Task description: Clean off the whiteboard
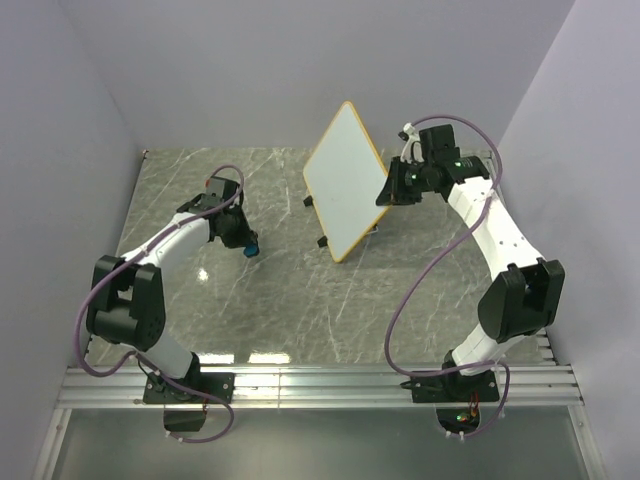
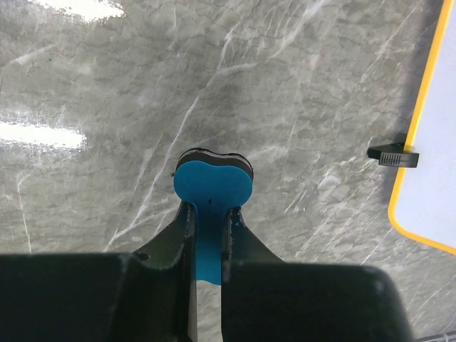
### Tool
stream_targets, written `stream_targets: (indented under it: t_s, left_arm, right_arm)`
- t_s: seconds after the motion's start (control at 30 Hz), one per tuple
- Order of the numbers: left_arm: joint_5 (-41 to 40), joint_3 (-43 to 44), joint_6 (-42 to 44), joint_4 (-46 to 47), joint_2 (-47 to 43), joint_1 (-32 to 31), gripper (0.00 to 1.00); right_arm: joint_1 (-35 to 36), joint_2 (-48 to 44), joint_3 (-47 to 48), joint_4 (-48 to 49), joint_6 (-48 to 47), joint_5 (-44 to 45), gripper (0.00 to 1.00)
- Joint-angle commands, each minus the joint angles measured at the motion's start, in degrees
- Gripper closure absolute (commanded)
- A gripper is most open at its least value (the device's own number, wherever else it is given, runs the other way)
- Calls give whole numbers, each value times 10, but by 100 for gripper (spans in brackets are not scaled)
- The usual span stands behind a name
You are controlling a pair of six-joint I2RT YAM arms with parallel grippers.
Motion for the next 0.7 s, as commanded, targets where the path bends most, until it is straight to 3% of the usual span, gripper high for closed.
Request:
stream_targets:
  t_s: [0.0, 0.13, 0.17, 0.2, 0.23, 0.3, 0.33, 0.4, 0.43, 0.67]
  left_arm:
    - [0, 19, 4, 4, 5, 1, 100]
    - [-5, 22, 7, 2, 10, 2, 100]
    - [-7, 22, 8, 1, 13, 2, 100]
    - [-9, 23, 9, -2, 15, 2, 100]
    - [-11, 26, 10, -4, 18, 1, 100]
    - [-20, 29, 12, -7, 28, 2, 100]
    - [-24, 33, 14, -12, 32, 1, 100]
    - [-32, 36, 19, -19, 42, 1, 100]
    - [-48, 40, 21, -24, 46, 2, 100]
    - [-94, 45, 45, -19, 110, 2, 100]
  right_arm:
    - [2, -11, -12, 48, -11, 0, 100]
    - [1, -13, -20, 41, 2, 20, 99]
    - [1, -16, -24, 38, 4, 25, 92]
    - [1, -23, -31, 38, 6, 28, 83]
    - [1, -27, -34, 38, 8, 33, 61]
    - [0, -36, -41, 37, 11, 54, 43]
    - [0, -44, -44, 35, 13, 61, 28]
    - [-6, -54, -47, 29, 16, 80, 15]
    - [-6, -63, -48, 23, 20, 89, 1]
    - [-15, -126, -46, 11, 36, 165, 0]
